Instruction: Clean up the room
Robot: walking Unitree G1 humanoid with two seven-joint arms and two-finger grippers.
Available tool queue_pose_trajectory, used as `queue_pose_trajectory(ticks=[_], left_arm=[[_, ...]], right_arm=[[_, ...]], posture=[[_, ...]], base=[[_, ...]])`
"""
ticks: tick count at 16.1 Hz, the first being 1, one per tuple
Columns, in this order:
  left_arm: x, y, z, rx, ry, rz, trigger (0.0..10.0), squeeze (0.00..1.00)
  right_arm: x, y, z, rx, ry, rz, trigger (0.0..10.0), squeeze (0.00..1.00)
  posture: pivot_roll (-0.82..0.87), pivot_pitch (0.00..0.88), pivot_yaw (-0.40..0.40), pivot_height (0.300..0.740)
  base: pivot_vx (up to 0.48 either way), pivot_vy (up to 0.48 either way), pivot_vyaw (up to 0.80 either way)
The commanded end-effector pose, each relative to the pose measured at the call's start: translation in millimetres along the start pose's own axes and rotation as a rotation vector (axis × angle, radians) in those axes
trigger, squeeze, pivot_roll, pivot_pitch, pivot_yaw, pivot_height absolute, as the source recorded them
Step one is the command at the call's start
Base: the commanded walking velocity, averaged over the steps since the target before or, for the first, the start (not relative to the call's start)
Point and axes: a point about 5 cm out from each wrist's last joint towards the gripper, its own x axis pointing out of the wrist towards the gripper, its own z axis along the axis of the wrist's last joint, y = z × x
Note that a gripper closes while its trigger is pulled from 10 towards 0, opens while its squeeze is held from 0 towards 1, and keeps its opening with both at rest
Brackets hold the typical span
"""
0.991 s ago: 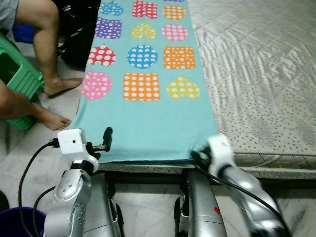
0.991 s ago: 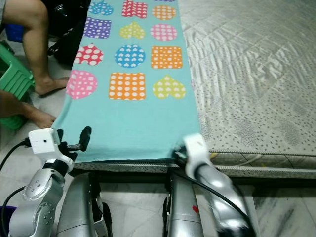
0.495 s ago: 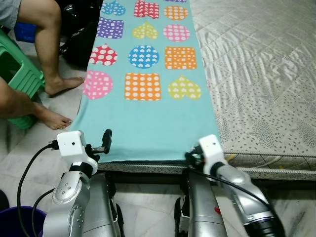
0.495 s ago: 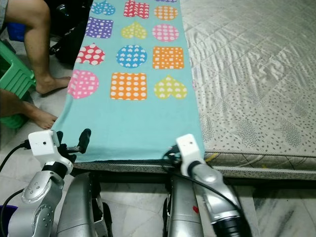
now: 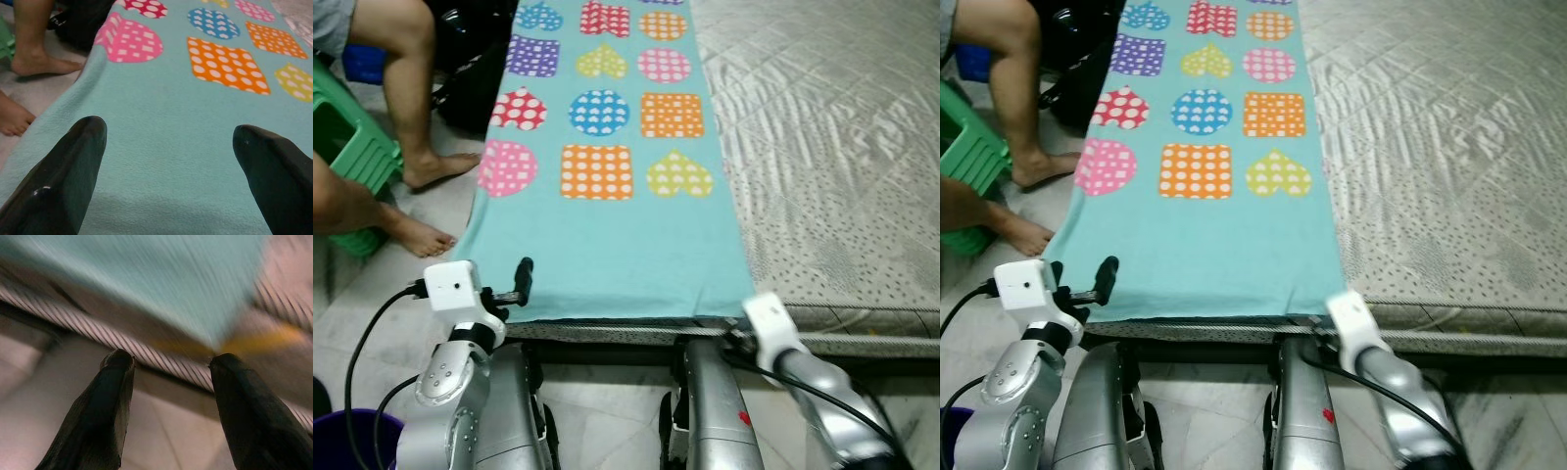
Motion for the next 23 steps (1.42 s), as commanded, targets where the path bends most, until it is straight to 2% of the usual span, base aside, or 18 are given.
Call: queue_pose_trajectory(ticks=[1, 3, 4, 6, 7, 8, 10, 13, 15, 18, 23], left_arm=[[-3.6, 2.6, -2, 0.008, 0.012, 0.012, 10.0, 0.00], [-2.9, 2.8, -2, 0.008, 0.012, 0.012, 10.0, 0.00], [-2.1, 2.0, -2, 0.007, 0.011, 0.009, 10.0, 0.00], [0.5, 1.2, -2, 0.005, 0.007, 0.004, 10.0, 0.00], [2.0, 1.5, -3, 0.004, 0.005, 0.004, 10.0, 0.00], [3.7, 1.4, -3, 0.004, 0.003, 0.004, 10.0, 0.00], [6.1, 1.6, -3, 0.003, -0.004, 0.006, 10.0, 0.00], [9.4, 5.9, 0, 0.011, -0.021, 0.013, 10.0, 0.00], [11.1, 8.9, 1, 0.014, -0.030, 0.018, 10.0, 0.00], [16.2, 8.8, 1, 0.015, -0.041, 0.014, 10.0, 0.00], [20.7, 7.0, 1, 0.014, -0.050, 0.004, 10.0, 0.00]], right_arm=[[-5.3, -15.7, -14, -0.012, 0.040, -0.055, 10.0, 0.00], [-8.1, -25.6, -17, -0.011, 0.042, -0.082, 10.0, 0.00], [-11.2, -34.8, -12, -0.009, 0.013, -0.114, 10.0, 0.00], [-13.0, -40.9, 16, 0.035, -0.145, -0.156, 10.0, 0.00], [-14.6, -43.1, 40, 0.086, -0.291, -0.186, 10.0, 0.00], [-16.1, -42.1, 64, 0.172, -0.427, -0.195, 10.0, 0.00], [-18.4, -36.0, 85, 0.219, -0.528, -0.185, 10.0, 0.00], [-23.6, -22.9, 113, 0.344, -0.683, -0.173, 10.0, 0.00], [-23.8, -18.5, 119, 0.410, -0.710, -0.163, 10.0, 0.00], [-23.6, -12.9, 132, 0.440, -0.776, -0.141, 10.0, 0.00], [-24.9, -12.6, 153, 0.456, -0.840, -0.093, 10.0, 0.00]], posture=[[-0.05, 0.244, -0.036, 0.556], [-0.06, 0.241, -0.033, 0.556], [-0.06, 0.240, -0.031, 0.556], [-0.07, 0.220, -0.029, 0.556], [-0.07, 0.196, -0.027, 0.556], [-0.07, 0.177, -0.025, 0.556], [-0.06, 0.146, -0.017, 0.556], [-0.06, 0.101, -0.003, 0.556], [-0.06, 0.082, 0.001, 0.556], [-0.06, 0.054, 0.004, 0.556], [-0.06, 0.040, 0.007, 0.615]], base=[[0.000, 0.000, 0.00], [0.000, 0.000, 0.00], [0.000, 0.000, 0.00], [0.000, 0.000, 0.00], [0.000, 0.000, 0.00], [0.000, 0.000, 0.00], [0.000, 0.000, 0.00], [0.000, 0.000, 0.00], [0.000, 0.000, 0.00], [0.000, 0.000, 0.00], [0.000, 0.000, -0.08]])
